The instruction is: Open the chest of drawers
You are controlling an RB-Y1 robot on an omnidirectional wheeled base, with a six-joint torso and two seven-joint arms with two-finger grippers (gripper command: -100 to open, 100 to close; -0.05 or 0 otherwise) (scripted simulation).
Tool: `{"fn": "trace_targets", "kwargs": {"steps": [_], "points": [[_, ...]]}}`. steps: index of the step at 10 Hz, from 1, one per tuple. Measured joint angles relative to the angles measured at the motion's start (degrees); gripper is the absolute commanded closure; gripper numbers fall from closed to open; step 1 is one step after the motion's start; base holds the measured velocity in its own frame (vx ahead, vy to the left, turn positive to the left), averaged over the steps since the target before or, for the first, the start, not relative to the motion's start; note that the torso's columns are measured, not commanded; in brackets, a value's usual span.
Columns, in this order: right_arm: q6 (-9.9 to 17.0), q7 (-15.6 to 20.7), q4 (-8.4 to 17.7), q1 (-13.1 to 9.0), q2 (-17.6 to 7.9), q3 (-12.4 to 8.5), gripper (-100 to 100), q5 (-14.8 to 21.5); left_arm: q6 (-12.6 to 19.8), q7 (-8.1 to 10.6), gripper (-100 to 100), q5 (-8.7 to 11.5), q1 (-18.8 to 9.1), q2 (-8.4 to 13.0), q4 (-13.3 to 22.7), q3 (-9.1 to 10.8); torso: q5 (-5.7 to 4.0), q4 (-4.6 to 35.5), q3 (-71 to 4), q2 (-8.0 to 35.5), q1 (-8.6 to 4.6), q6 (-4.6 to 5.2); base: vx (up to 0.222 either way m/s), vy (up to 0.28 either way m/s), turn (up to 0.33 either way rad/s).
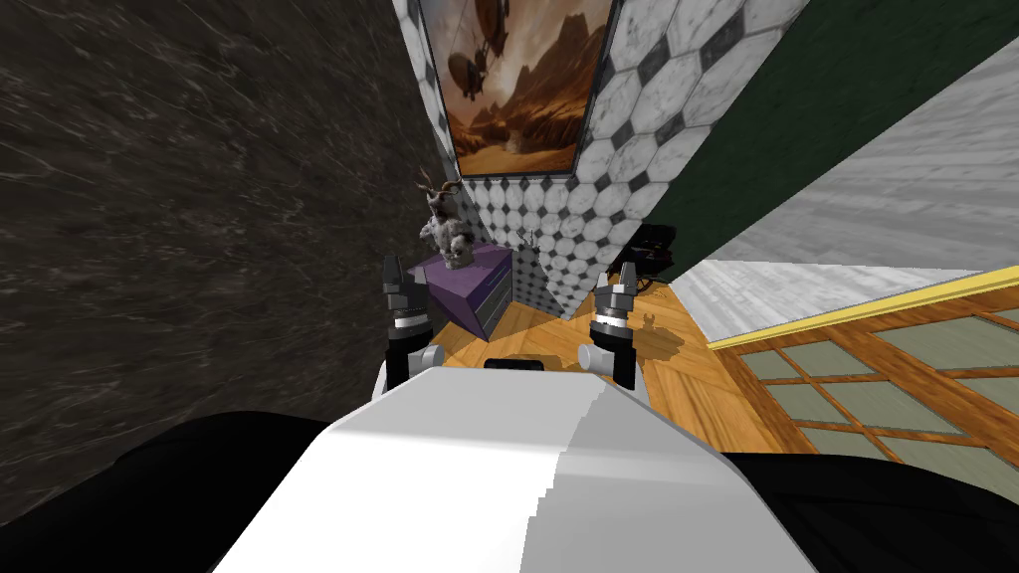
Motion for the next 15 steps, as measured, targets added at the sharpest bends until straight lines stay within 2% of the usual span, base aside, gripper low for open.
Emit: {"fn": "trace_targets", "kwargs": {"steps": [2, 9, 10, 12, 15], "points": [[0.0, 0.0, 0.0, 0.0, 0.0, 0.0, 0, 0.0, 0.0, 0.0, 0, 0.0, 0.0, 0.0, 0.0, 0.0, 0.0, 6.0, -12.0, 6.0, 0.0, 0.0, 0.0, 0.0, 0.0], [0.0, 0.0, 0.0, 0.0, 0.0, 0.0, 0, 0.0, 0.0, 0.0, 0, 0.0, 0.0, 0.0, 0.0, 0.0, 0.0, 35.4, -70.7, 35.4, 0.0, 0.0, 0.0, 0.0, 0.0], [0.0, 0.0, 0.0, 0.0, 0.0, 0.0, 0, 0.0, 0.0, 0.0, -100, 0.0, 0.0, 0.0, 0.0, 0.0, 0.0, 39.6, -79.2, 39.6, 0.0, 0.0, 0.025, 0.006, -0.041], [0.0, 0.0, 0.0, 0.0, 0.0, 0.0, 0, 0.0, 0.7, 0.02, -100, -0.2, -0.4, 2.9, 1.1, -0.35, 0.02, 42.0, -84.3, 42.0, 0.06, 0.0, 0.034, 0.023, -0.051], [0.0, 0.0, 0.0, 0.0, 0.0, 0.0, 0, 0.0, 2.6, 0.1, -100, -0.5, -2.7, 6.2, 5.1, -0.8, 0.01, 42.3, -84.6, 42.2, 0.04, 0.0, 0.076, 0.04, -0.087]]}}
